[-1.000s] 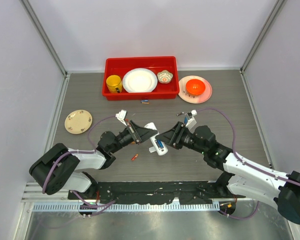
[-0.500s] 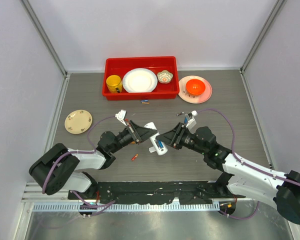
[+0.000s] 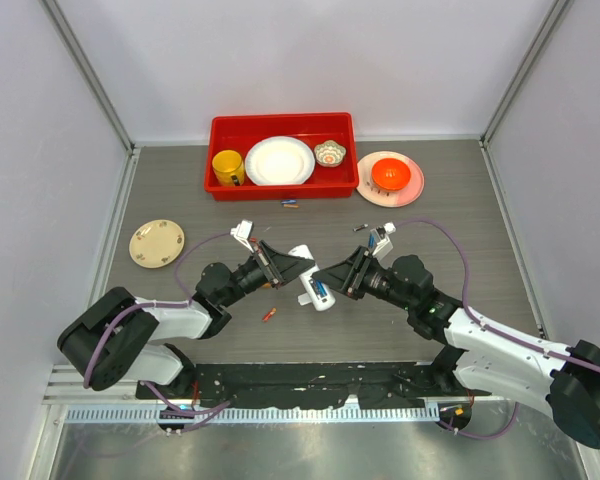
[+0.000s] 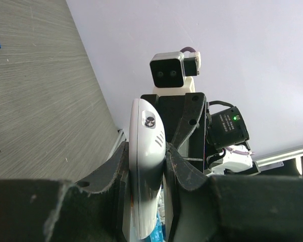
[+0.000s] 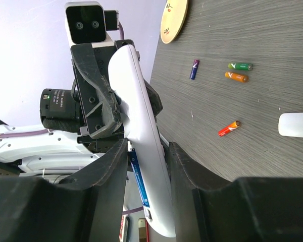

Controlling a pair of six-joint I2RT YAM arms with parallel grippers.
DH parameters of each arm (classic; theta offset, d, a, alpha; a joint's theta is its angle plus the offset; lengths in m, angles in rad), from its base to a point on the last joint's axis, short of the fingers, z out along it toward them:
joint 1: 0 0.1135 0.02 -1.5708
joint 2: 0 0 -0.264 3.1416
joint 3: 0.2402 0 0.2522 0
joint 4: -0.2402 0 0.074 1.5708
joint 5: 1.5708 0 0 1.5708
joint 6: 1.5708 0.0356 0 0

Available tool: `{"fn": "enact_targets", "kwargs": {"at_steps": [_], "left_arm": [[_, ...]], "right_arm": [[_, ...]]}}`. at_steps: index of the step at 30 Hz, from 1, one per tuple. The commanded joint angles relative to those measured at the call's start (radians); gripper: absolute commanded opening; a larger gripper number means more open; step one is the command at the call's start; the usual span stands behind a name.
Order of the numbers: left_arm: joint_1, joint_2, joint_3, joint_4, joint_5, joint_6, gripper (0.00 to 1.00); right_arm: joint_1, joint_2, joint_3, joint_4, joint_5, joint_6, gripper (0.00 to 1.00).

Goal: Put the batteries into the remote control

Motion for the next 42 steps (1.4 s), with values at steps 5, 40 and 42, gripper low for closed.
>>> {"fn": "enact_targets", "kwargs": {"at_steps": [5,40,42], "left_arm": [[0.001,-0.035,0.068,0.283,-0.051,0.012,0.00],[0.059,-0.029,0.110,0.282,-0.024,-0.012,0.00],[0.059,-0.029,0.105,0.283,-0.024,-0.011,0.00]], "right_arm": [[0.004,0.018,-0.017,-0.039,-0.044,-0.019,0.28],[0.004,-0.008,0.007,-0.261,-0.056,-0.137,0.03],[0.004,-0.014,0.009,-0.267,-0.055,-0.141,0.01]]}}
